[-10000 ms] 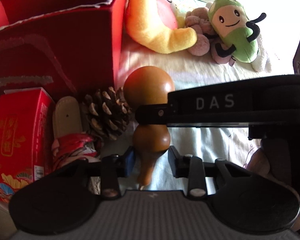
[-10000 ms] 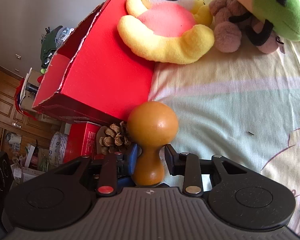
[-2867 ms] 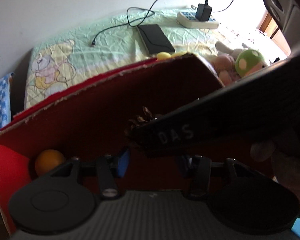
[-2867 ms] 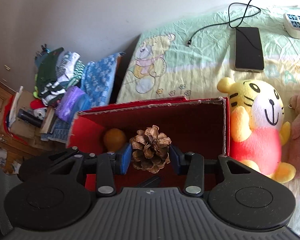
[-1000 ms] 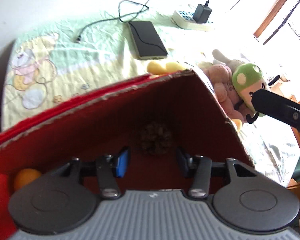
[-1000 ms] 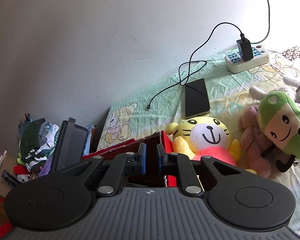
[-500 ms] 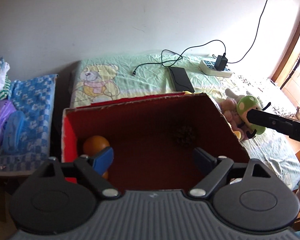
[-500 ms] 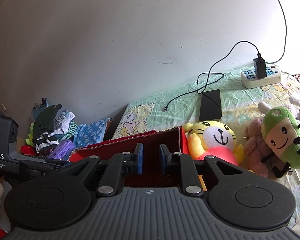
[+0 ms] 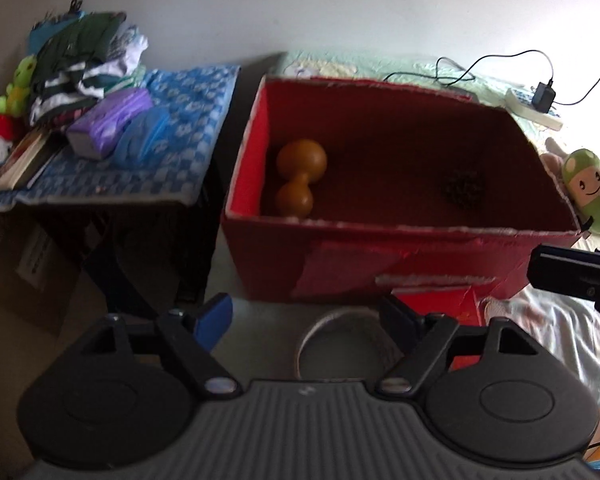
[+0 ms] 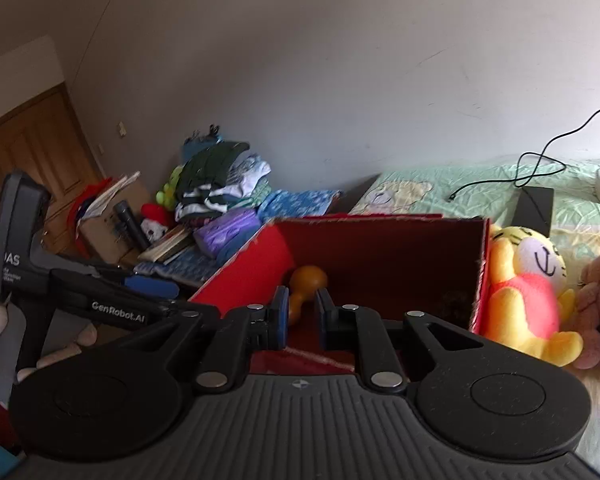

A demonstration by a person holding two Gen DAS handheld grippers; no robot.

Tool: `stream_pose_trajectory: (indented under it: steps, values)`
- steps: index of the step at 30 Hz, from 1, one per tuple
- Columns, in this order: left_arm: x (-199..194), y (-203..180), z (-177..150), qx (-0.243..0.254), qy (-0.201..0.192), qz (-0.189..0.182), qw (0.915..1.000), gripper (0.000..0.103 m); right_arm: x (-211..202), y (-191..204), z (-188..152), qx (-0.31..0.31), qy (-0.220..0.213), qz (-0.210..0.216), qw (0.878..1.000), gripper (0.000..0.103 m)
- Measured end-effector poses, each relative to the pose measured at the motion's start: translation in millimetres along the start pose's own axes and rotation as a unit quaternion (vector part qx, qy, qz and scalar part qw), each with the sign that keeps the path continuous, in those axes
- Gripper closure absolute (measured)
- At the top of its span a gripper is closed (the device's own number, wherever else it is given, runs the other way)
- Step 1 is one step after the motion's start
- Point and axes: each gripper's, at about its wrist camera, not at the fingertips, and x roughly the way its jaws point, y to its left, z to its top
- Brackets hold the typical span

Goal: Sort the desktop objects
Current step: 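Withdraw the right gripper from the box toward the tape roll, then grasp the clear packing-tape roll with the right gripper and lift it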

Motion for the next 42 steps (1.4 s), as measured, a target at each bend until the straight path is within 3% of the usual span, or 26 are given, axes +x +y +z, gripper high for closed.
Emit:
stream_pose_trajectory:
  steps: [4, 9, 16, 21, 23, 27, 35, 42]
  values:
    - [19.5, 1.8, -21.8, -0.028, 0.029, 0.035, 0.9986, 0.029, 11.1, 6.9, -18.9, -0.004, 0.048, 0.040, 0.998, 0.087]
    - [31.7, 5.0, -31.7, -0.048, 0.042, 0.034, 0.9974, 0.031, 38.2, 20.0, -37.5, -0.028, 0.100, 0.053, 0.993, 0.087]
    - [59.7, 17.9, -29.6, -0.066, 0.089, 0.000, 0.9938, 0.064, 84.1, 33.3, -47.2, -0.054, 0.143, 0.045, 0.987, 0.086]
    - [72.1, 17.0, -26.0, -0.052, 0.103, -0.006, 0.9934, 0.072, 99.9, 37.2, -52.4, -0.071, 0.163, 0.028, 0.984, 0.082]
    - [76.0, 16.7, -25.8, -0.047, 0.111, -0.001, 0.9927, 0.084, 107.1, 38.3, -53.6, -0.072, 0.174, 0.028, 0.982, 0.082]
    - [73.4, 16.4, -28.3, -0.044, 0.117, 0.002, 0.9921, 0.090, 122.6, 38.3, -60.6, -0.069, 0.202, 0.027, 0.977, 0.086]
    - [8.5, 1.6, -23.6, -0.016, 0.066, 0.016, 0.9975, 0.089, 113.6, 40.9, -59.6, -0.057, 0.193, 0.053, 0.978, 0.089]
    - [-64.2, -22.5, 11.6, 0.018, -0.022, 0.025, 0.9993, 0.090, 62.4, 48.3, -31.8, -0.070, 0.124, 0.089, 0.986, 0.087]
